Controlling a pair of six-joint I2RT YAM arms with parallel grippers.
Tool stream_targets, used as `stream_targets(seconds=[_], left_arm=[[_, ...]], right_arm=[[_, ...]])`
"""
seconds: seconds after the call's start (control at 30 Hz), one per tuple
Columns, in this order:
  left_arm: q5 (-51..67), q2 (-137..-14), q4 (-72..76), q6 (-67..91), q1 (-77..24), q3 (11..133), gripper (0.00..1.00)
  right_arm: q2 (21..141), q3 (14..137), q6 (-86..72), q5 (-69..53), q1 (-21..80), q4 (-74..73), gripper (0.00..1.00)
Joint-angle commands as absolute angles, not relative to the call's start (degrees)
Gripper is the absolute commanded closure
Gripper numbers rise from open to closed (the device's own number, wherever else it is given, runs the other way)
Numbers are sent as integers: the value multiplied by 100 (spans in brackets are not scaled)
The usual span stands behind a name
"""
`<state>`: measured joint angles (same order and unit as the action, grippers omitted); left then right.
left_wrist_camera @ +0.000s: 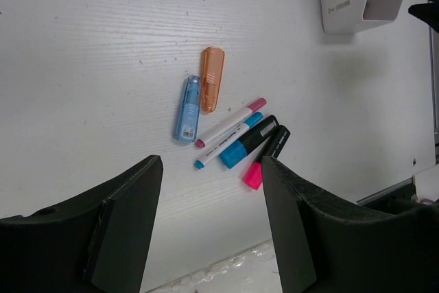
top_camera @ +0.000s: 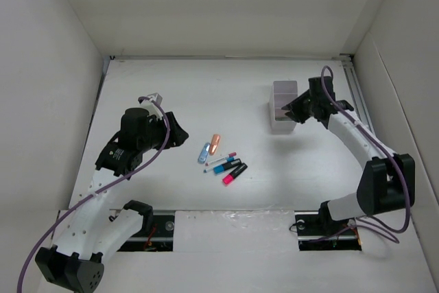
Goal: Sort the stationery into containers
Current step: Place the stationery into the container, then grab a piece of stationery with the right arm
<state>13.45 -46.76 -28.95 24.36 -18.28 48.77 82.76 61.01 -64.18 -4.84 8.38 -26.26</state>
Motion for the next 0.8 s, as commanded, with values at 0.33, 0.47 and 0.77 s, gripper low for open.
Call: stream_targets(seconds=[0.33,0.47,0.77], left_arm=[[1116,-4649,-2830,2303,-1854,5106,45],[1002,-4649,-2935,2303,-1854,5168,45],[1002,-4544,-2936,2355,-1854,5168,45]], right_arm=[[9569,7575,-5537,948,3865,-3145,58],[10903,8794,-5415,1430,4656,-3724,34],[12146,9738,-5546,1995,4869,-4254,33]])
